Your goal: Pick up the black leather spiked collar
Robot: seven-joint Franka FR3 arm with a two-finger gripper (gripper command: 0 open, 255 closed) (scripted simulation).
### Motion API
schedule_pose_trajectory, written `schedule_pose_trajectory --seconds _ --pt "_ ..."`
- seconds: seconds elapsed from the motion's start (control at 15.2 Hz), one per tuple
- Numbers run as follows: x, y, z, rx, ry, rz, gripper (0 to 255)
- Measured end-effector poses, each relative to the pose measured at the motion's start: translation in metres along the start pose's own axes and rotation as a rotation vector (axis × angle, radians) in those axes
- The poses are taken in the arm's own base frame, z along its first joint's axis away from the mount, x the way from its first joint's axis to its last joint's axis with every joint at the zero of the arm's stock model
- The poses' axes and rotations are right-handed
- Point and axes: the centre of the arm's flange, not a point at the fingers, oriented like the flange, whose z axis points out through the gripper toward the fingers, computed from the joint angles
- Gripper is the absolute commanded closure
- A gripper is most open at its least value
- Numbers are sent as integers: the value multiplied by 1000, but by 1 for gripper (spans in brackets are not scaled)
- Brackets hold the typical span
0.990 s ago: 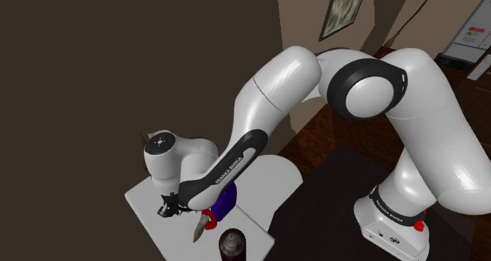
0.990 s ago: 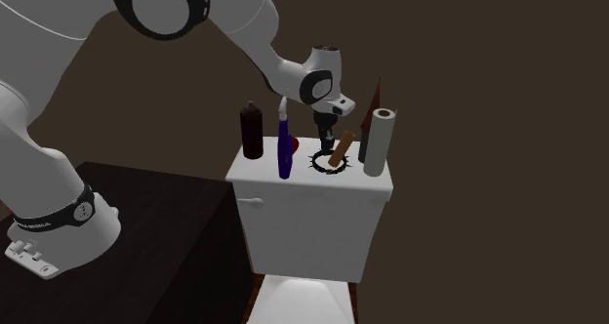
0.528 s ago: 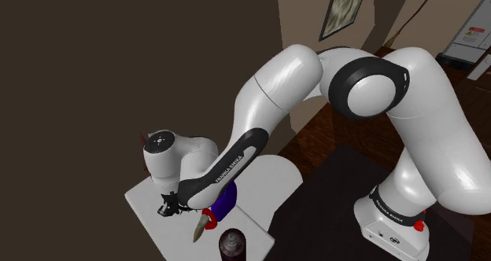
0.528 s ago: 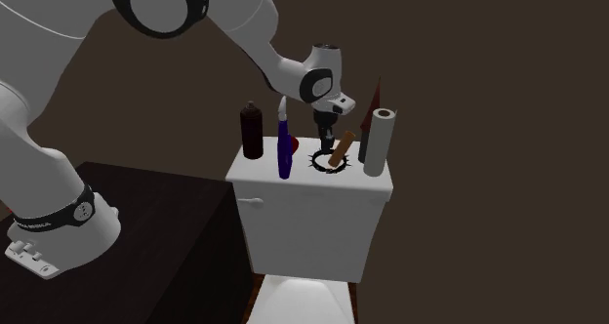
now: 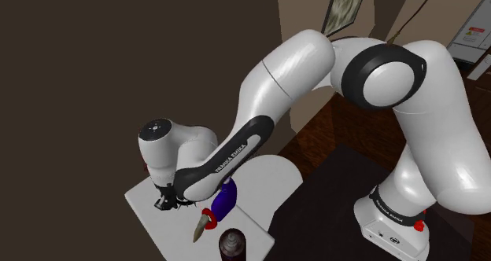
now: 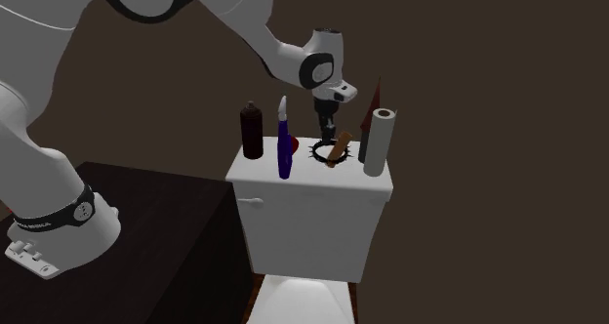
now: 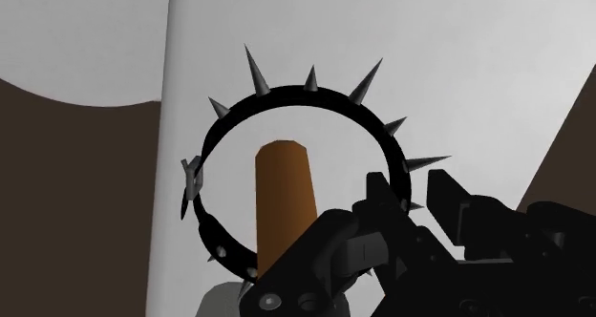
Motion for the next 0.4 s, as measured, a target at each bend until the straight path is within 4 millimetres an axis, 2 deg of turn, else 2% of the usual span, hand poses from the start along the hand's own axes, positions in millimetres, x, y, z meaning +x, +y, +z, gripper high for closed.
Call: schedule_pose_trajectory --seconds 0.4 --pt "1 -1 -30 0 0 0 255"
